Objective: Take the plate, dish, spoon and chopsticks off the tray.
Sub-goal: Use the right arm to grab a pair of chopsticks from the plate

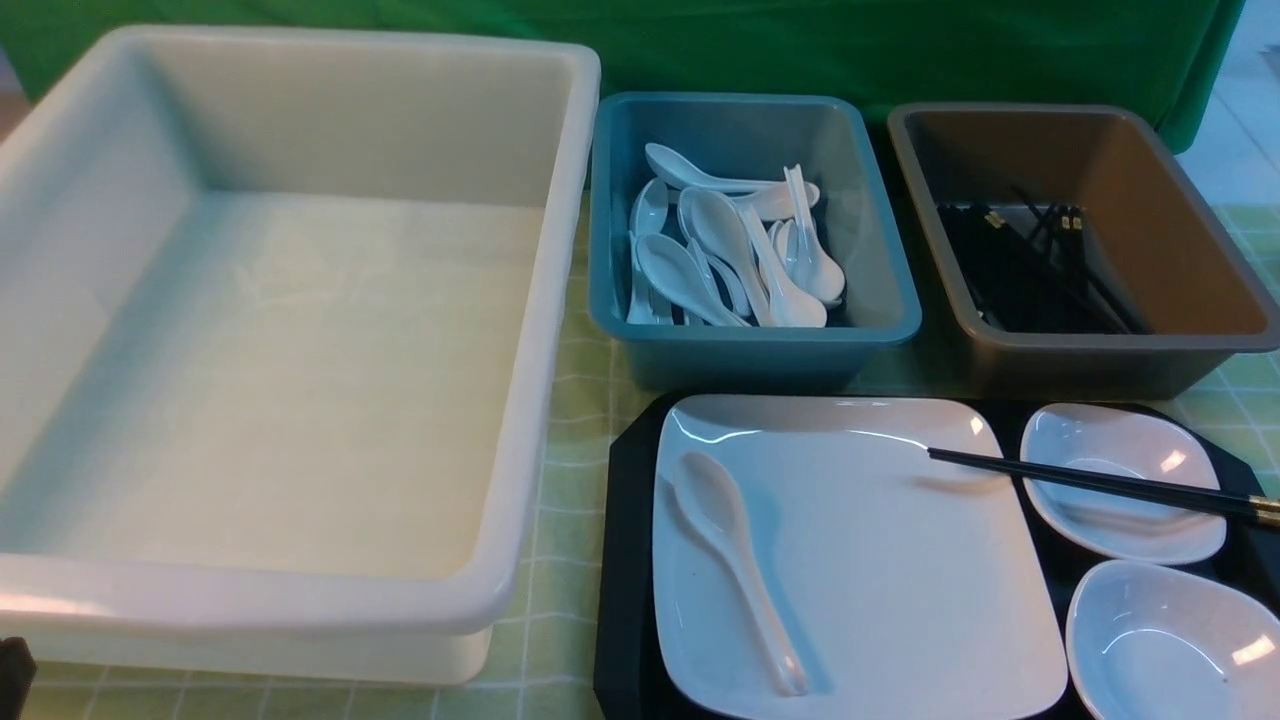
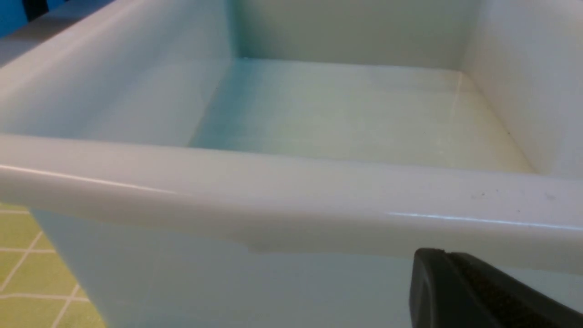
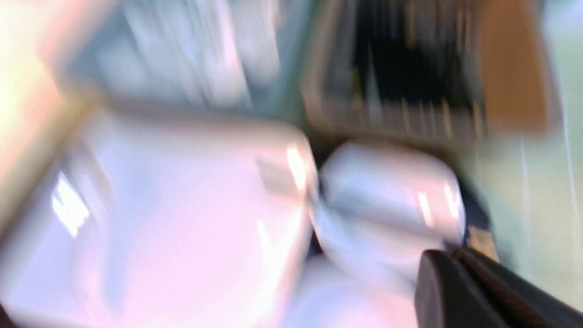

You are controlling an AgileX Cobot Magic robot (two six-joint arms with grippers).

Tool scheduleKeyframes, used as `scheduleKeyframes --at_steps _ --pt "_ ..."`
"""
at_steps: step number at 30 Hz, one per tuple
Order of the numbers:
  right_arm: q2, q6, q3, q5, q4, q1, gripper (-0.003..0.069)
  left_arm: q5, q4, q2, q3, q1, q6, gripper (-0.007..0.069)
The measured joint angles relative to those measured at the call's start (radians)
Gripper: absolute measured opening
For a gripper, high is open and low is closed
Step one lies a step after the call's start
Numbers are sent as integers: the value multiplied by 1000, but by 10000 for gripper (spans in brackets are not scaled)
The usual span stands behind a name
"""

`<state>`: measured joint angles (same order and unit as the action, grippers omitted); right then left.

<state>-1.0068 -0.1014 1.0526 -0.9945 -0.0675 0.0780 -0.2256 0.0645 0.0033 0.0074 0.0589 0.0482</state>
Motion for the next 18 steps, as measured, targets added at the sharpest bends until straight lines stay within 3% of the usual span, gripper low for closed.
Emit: scheduleKeyframes --at_steps 3,11,17,18 --pt "-179 -17 75 -150 108 0 16 0 0 0 0 0 0 -2" --pt "-349 -63 98 -77 190 0 50 0 0 0 0 0 0 -2" --pt "-458 -112 99 -18 212 1 211 0 0 0 0 0 0 -2" --pt "-505 -137 99 -12 213 7 292 0 0 0 0 0 0 -2"
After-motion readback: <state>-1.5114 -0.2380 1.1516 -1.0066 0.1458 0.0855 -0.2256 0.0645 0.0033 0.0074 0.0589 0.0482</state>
